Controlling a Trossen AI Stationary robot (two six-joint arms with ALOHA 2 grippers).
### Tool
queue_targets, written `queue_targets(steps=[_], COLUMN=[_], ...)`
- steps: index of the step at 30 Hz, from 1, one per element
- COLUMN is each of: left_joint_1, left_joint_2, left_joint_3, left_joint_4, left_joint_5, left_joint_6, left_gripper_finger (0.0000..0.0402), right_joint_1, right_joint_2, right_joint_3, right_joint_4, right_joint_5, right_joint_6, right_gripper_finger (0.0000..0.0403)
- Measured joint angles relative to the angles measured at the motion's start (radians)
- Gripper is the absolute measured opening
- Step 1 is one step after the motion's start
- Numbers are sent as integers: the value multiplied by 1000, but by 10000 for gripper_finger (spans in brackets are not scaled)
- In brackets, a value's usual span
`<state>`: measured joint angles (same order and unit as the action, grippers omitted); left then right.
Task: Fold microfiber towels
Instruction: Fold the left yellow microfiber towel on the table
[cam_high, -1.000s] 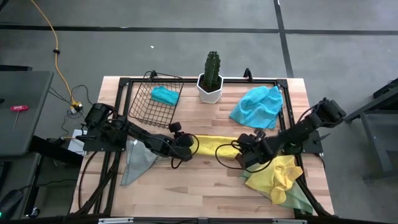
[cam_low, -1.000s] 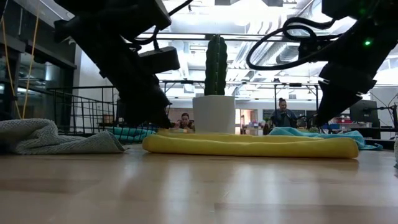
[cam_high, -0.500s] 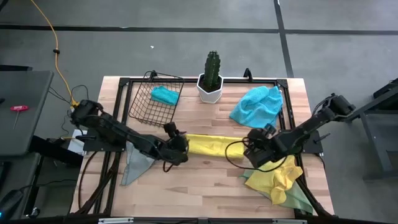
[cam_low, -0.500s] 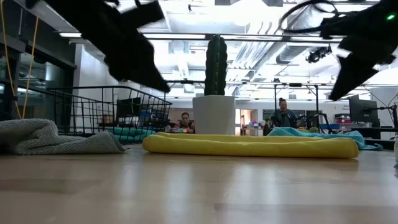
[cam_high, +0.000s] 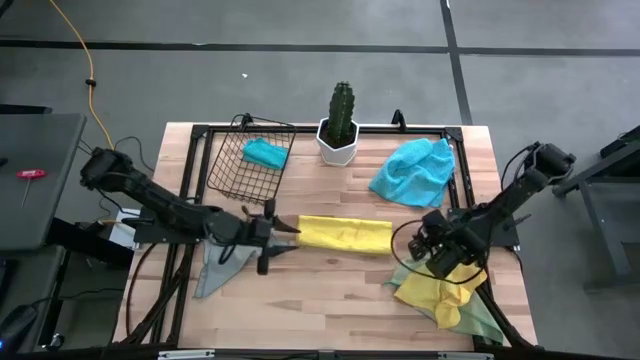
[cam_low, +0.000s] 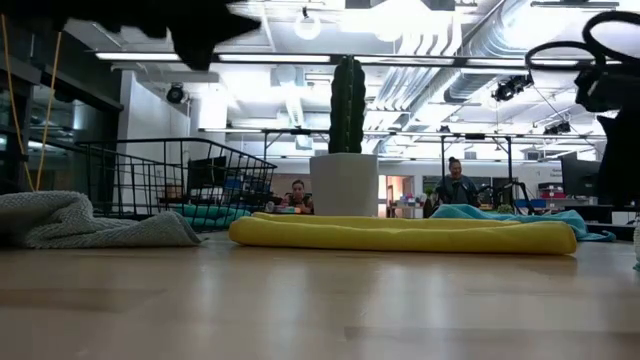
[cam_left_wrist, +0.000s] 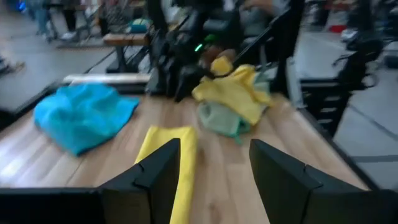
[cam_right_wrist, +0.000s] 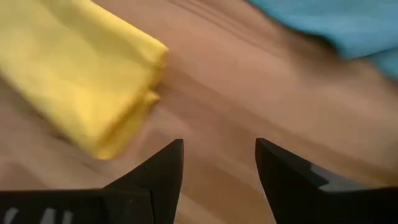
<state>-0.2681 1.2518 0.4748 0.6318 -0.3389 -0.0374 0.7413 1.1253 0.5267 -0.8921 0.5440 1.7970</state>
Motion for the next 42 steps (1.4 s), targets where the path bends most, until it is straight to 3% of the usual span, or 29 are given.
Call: queue_targets(steps=[6, 11, 25, 30, 42], left_joint_1=[-34, -35, -35, -33, -33], left_joint_2=[-27, -27, -26, -26, -26], left_joint_3=[63, 105, 107, 107, 107], left_joint_4=[10, -100, -169, -171, -172], left_joint_5=[4, 86, 110, 75, 44], left_joint_6=[75, 38, 67, 75, 77], left_gripper_finger=[184, 184, 184, 184, 184], right_joint_1=[5, 5, 1, -29, -61], right_joint_2=[-117, -124, -3, 32, 40], right_joint_3=[-81, -84, -84, -84, -83], right_joint_4=[163, 200, 332, 359, 365], right_joint_5=[22, 23, 21, -1, 3], right_joint_6=[5, 38, 46, 38, 18], right_gripper_finger=[190, 190, 190, 190, 190])
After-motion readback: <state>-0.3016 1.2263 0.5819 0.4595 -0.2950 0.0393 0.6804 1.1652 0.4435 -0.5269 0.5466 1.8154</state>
